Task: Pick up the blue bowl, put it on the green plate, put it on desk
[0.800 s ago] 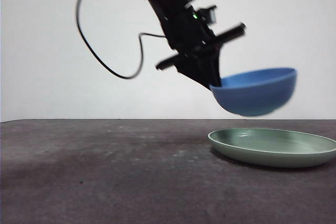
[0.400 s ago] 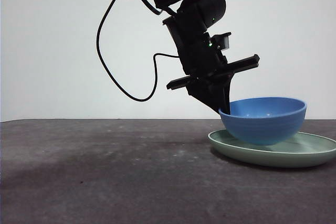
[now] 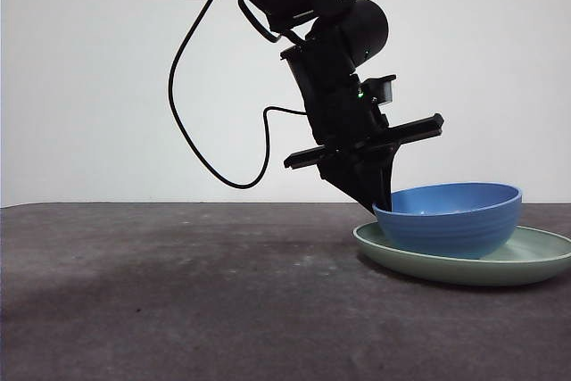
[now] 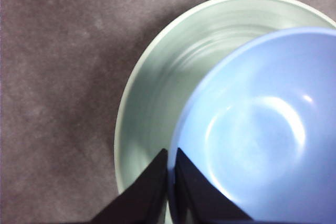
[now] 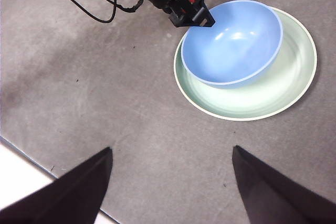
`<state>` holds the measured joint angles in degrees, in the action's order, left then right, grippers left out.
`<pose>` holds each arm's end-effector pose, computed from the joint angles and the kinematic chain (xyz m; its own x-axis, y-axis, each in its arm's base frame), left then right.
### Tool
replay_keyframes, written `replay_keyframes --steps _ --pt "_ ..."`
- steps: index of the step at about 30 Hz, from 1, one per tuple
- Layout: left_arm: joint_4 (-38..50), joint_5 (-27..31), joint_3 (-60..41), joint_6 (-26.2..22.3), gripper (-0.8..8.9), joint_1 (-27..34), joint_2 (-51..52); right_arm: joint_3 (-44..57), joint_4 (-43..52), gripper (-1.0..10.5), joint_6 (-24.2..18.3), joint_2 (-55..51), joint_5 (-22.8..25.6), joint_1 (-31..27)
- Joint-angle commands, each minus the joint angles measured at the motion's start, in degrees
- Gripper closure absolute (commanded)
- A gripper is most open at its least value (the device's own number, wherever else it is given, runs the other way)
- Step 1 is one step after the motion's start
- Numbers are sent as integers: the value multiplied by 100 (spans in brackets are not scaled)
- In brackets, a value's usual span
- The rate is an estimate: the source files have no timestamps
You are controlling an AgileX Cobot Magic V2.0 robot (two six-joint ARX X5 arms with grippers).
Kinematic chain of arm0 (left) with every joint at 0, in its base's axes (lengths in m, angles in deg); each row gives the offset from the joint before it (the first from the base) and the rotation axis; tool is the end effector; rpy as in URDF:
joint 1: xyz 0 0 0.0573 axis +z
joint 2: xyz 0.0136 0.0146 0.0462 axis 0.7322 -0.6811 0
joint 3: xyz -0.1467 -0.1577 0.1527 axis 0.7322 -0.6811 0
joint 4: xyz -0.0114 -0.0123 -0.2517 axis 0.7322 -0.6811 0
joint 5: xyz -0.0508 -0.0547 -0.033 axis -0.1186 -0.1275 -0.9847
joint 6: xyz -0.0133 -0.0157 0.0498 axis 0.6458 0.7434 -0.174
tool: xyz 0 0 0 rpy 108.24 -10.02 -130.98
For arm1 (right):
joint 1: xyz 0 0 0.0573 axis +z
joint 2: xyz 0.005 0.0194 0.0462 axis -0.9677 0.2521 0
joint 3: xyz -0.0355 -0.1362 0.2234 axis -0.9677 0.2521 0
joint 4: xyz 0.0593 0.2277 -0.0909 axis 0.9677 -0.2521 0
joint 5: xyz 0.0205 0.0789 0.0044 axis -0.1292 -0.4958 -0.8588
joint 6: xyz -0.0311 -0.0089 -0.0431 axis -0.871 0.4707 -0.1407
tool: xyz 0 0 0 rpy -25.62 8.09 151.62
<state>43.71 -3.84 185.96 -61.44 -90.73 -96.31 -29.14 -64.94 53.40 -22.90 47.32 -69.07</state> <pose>0.3597 -0.3474 0.2018 0.3263 -0.4500 -0.8313 0.6110 0.7714 -0.1778 0.0856 0.0227 0.3195 0.5919 0.5184 -0.6172 -0.4461 0.8484 0.2848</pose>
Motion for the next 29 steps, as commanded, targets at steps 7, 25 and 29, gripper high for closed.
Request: replay_keyframes --steps 7,25,29 --pt "-42 17 173 -4 730 -105 -168 -109 33 581 59 15 20 17" --pt "-568 15 804 -7 588 -28 402 -109 37 581 59 17 28 17" --pt "-610 11 804 -9 587 85 938 -109 37 581 57 17 133 17"
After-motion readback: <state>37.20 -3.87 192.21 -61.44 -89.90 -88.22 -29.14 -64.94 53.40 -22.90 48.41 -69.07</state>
